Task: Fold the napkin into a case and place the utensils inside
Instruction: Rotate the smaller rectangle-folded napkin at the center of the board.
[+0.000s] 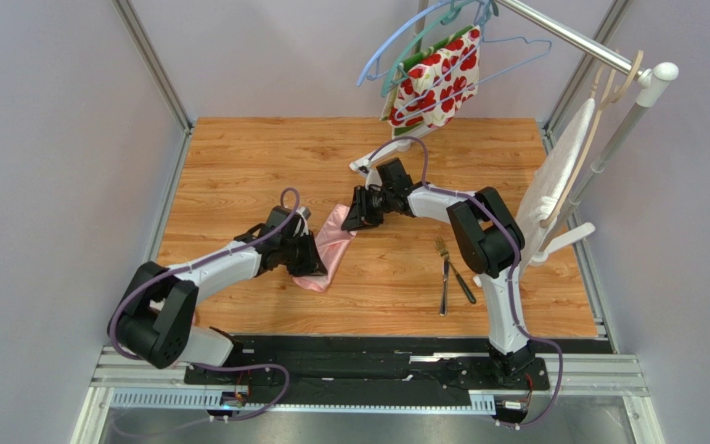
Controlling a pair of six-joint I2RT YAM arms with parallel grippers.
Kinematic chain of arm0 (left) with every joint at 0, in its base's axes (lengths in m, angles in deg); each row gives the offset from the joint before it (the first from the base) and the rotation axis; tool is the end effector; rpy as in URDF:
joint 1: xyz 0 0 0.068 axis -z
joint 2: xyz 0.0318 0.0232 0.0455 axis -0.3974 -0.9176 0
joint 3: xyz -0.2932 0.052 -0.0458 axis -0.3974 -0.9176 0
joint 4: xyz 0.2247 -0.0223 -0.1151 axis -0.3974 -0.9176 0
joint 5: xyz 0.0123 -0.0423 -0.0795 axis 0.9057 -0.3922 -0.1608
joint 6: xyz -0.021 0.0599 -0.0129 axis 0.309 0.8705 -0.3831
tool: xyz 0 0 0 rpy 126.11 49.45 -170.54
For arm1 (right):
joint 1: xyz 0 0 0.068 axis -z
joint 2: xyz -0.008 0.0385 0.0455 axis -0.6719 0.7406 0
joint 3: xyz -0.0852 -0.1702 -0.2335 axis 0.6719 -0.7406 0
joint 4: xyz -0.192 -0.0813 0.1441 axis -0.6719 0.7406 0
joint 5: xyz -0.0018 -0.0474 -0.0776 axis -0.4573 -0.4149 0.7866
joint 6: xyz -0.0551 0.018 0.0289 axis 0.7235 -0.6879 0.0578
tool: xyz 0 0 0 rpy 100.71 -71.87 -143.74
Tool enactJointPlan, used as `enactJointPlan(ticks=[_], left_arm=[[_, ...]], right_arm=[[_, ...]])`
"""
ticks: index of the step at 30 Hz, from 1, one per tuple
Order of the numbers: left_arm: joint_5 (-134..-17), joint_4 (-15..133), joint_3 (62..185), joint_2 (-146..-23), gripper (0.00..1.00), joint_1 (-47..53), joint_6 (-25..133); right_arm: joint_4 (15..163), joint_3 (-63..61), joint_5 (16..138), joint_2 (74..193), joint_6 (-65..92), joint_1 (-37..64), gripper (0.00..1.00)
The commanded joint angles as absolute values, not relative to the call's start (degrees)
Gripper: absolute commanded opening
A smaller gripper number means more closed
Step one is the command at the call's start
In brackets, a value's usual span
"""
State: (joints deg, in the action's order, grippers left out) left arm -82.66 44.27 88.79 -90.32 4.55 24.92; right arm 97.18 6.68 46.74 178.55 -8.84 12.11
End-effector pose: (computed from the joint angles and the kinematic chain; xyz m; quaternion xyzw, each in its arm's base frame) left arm 0.2193 -0.1317 0.1804 -0.0646 0.9475 -0.2673 0.1635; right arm 0.3984 0.2669 0.1482 -0.1171 0.8903 0.4222 0.1243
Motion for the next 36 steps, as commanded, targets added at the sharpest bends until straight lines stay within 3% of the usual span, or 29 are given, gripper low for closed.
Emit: enactJointPlan(ticks=[1,8,14,29,36], left_arm=[[-88.25,42.2,88.98,-85.97,0.19,4.62,24.68],[-84.74,41.76,84.33,-86.5,0.14,4.62,22.75],[-74.02,38.85,81.77,-88.43,0.1,4.1,19.05],[-64.98,19.18,109.07,-100.9,0.06,-4.34,28.88],[-60.65,14.68,112.02,-96.36,0.13,-4.87,30.57]], right_arm=[[92.99,4.36,47.98,174.5,-13.21,11.72,0.3],[93.26,4.19,49.29,175.2,-13.75,11.72,0.29],[92.12,1.99,50.43,174.59,-15.15,11.81,0.28],[72.86,-20.07,62.65,164.84,-34.58,12.24,0.27],[66.29,-22.88,61.08,161.93,-39.94,12.25,0.28]])
